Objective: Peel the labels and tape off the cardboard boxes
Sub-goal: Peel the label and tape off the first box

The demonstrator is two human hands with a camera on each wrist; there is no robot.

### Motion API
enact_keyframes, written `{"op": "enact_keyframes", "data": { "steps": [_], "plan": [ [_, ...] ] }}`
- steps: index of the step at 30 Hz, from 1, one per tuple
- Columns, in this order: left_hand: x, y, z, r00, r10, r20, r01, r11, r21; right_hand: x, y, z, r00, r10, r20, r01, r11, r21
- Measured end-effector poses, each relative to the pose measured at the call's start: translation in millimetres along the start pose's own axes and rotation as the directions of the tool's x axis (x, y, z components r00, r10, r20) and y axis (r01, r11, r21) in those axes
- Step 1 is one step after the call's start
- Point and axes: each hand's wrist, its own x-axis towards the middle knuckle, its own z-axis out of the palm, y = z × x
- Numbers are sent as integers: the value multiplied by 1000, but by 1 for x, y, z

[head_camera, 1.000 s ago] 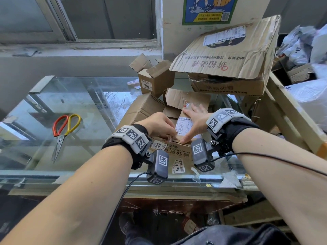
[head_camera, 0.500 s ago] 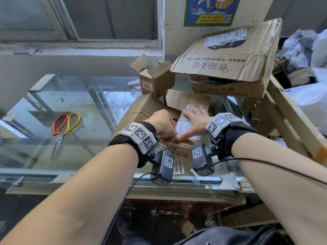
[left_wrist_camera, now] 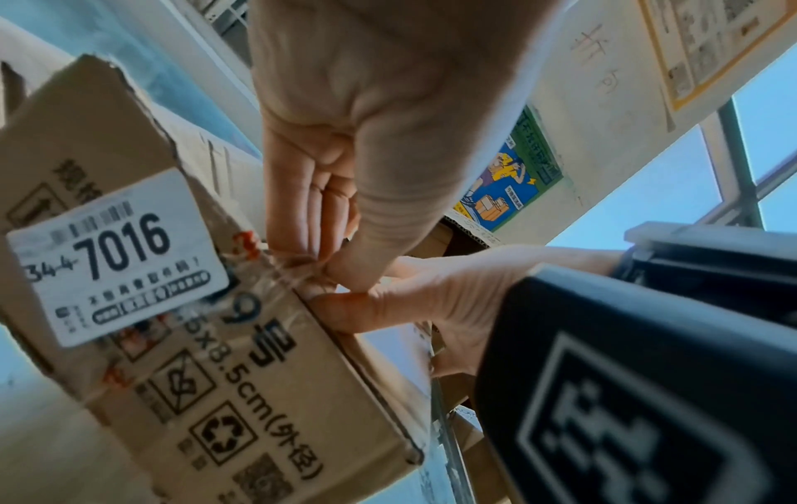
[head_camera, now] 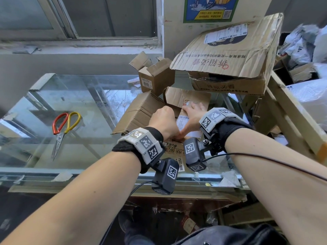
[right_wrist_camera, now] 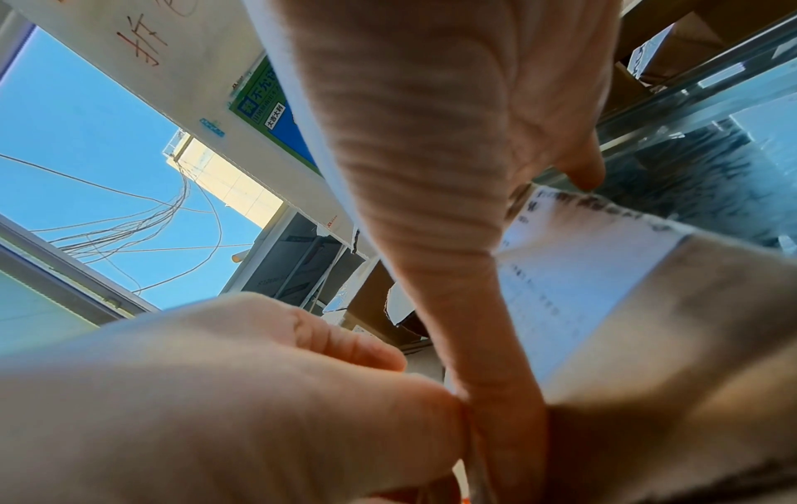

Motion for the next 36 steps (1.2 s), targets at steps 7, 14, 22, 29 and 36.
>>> {"op": "enact_keyframes", "data": {
  "steps": [7,14,22,29,36],
  "plan": [
    [0,-9,-7,961,-137,242,236,864,-445,11,-4,6,999,38,-5,-38,998,-44],
    [13,-31,-16,832,-77,550,478,602,-640,13,7,12,1000,-5,4,4,997,72],
    [22,-28,-10,786,-66,615,505,644,-575,13,11,11,995,-10,101,-6,987,160],
    [20,-23,-7,844,-89,528,437,685,-583,11,13,9,993,-32,115,7,978,209],
    [13,-29,1,950,-116,289,279,732,-622,12,15,10,992,-38,117,11,974,224]
  ]
}}
